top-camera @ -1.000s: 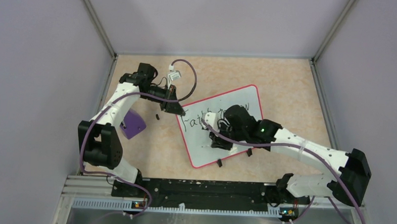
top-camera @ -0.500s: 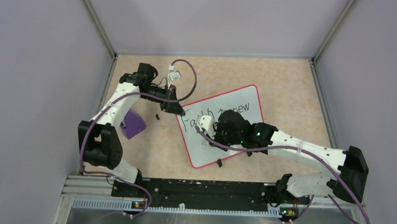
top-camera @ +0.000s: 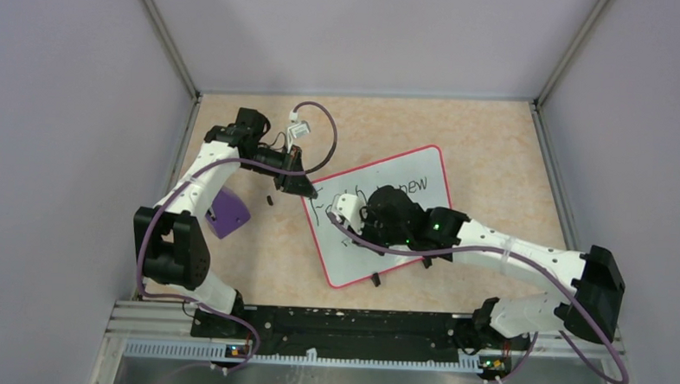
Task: Write a sentence on the whiteboard
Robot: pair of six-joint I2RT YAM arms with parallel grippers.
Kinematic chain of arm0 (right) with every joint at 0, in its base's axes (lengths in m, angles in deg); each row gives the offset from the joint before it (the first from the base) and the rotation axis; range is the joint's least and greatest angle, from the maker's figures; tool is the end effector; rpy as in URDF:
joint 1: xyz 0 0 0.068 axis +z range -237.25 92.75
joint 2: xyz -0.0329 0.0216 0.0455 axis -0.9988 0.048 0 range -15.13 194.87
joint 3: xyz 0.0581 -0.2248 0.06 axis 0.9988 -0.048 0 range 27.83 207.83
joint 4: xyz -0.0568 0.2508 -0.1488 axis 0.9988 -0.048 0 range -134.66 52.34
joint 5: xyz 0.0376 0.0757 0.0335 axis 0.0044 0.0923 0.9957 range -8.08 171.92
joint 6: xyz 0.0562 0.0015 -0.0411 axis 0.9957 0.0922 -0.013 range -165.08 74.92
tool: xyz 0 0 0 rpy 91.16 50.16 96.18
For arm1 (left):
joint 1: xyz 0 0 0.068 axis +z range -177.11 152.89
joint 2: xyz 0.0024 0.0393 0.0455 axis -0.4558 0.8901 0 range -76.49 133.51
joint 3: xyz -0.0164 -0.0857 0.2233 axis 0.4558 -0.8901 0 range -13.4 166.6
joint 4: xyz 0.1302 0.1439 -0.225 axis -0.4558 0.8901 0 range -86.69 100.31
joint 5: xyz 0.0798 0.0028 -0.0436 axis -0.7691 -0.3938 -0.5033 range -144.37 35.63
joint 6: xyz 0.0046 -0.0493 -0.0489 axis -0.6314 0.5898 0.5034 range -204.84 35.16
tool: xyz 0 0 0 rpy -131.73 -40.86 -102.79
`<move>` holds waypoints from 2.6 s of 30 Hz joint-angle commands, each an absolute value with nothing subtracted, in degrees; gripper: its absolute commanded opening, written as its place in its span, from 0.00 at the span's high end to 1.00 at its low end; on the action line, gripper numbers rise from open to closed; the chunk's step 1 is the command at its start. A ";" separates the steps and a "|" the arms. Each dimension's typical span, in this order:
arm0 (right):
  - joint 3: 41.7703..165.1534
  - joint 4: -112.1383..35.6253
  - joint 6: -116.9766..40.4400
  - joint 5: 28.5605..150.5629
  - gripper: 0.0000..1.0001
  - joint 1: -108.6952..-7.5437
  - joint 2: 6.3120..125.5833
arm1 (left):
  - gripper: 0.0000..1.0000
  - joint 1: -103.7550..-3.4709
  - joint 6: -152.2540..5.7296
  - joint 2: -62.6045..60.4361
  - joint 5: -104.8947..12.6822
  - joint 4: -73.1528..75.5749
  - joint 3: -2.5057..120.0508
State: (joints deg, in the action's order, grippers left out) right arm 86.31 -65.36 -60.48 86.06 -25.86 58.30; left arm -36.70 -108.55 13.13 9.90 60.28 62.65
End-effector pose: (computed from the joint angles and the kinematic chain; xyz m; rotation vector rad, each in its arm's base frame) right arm 0.1588 0.2996 0.2303 -1.4971 1.8291 0.4834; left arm 0.3271 -0.1070 0.2421 0.9061 2.1558 -1.4002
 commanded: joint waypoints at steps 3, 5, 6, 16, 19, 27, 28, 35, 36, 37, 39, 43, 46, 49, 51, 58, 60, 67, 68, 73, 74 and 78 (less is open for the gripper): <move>89.09 -63.36 -61.27 84.90 1.00 -24.23 60.36 | 1.00 -37.31 -109.78 14.13 6.84 59.06 61.72; 89.14 -63.37 -61.49 84.95 1.00 -23.81 60.78 | 1.00 -37.31 -109.78 14.04 6.87 59.12 61.73; 89.06 -63.53 -61.66 84.88 1.00 -23.66 61.09 | 1.00 -37.31 -109.84 13.97 6.83 59.12 61.70; 85.79 -64.85 -63.74 83.90 1.00 -23.39 59.93 | 1.00 -37.31 -109.97 13.80 6.60 59.31 61.70; 84.94 -65.60 -64.31 83.38 1.00 -23.40 58.58 | 1.00 -37.31 -109.98 13.73 6.52 59.35 61.76; 82.67 -67.28 -64.68 82.14 1.00 -23.38 56.02 | 1.00 -37.31 -109.80 14.11 6.58 59.30 61.90; 82.39 -67.31 -64.68 82.10 1.00 -23.39 55.75 | 1.00 -37.31 -109.76 14.12 6.57 59.30 61.92; 81.28 -67.97 -65.30 84.18 1.00 -23.38 55.63 | 1.00 -37.31 -109.71 13.95 6.29 59.30 61.92; 81.43 -67.92 -65.23 85.13 1.00 -23.35 55.99 | 1.00 -37.31 -109.59 13.95 6.34 59.22 61.90; 81.63 -67.89 -65.15 85.99 1.00 -23.35 56.42 | 1.00 -37.31 -109.60 14.02 6.38 59.17 61.90; 82.44 -67.53 -64.95 87.05 1.00 -23.26 57.86 | 1.00 -37.31 -109.63 14.04 6.32 59.13 61.92; 84.25 -66.23 -64.75 87.51 1.00 -22.48 59.89 | 1.00 -37.31 -109.63 14.04 6.20 59.22 62.00; 85.89 -65.63 -64.80 87.39 1.00 -22.17 61.58 | 1.00 -37.31 -109.60 14.04 6.27 59.22 61.87; 87.29 -65.58 -64.62 87.03 1.00 -22.16 62.50 | 1.00 -37.31 -109.70 13.99 6.18 59.21 61.92; 87.84 -65.55 -64.31 87.07 1.00 -22.18 62.37 | 1.00 -37.31 -109.72 14.04 6.19 59.26 61.83; 88.54 -67.64 -63.44 87.77 1.00 -22.51 57.35 | 1.00 -37.31 -109.81 14.21 6.35 59.21 61.92; 88.62 -68.90 -63.59 88.07 1.00 -23.17 55.95 | 1.00 -37.31 -109.76 14.19 6.36 59.35 61.91; 87.31 -69.62 -63.73 85.82 1.00 -25.05 54.99 | 1.00 -37.33 -109.63 14.19 6.56 59.11 62.00; 87.36 -69.37 -63.52 85.41 1.00 -25.13 55.23 | 1.00 -37.31 -109.53 14.29 6.61 59.11 62.06; 88.10 -68.46 -63.01 84.08 1.00 -25.36 57.02 | 1.00 -37.31 -109.52 14.21 6.62 59.15 62.10; 88.26 -68.32 -63.01 83.91 1.00 -25.30 57.41 | 1.00 -37.31 -109.57 14.15 6.55 59.15 62.04; 88.17 -68.46 -62.72 82.37 1.00 -25.89 58.11 | 1.00 -37.31 -109.55 13.73 6.47 58.95 61.53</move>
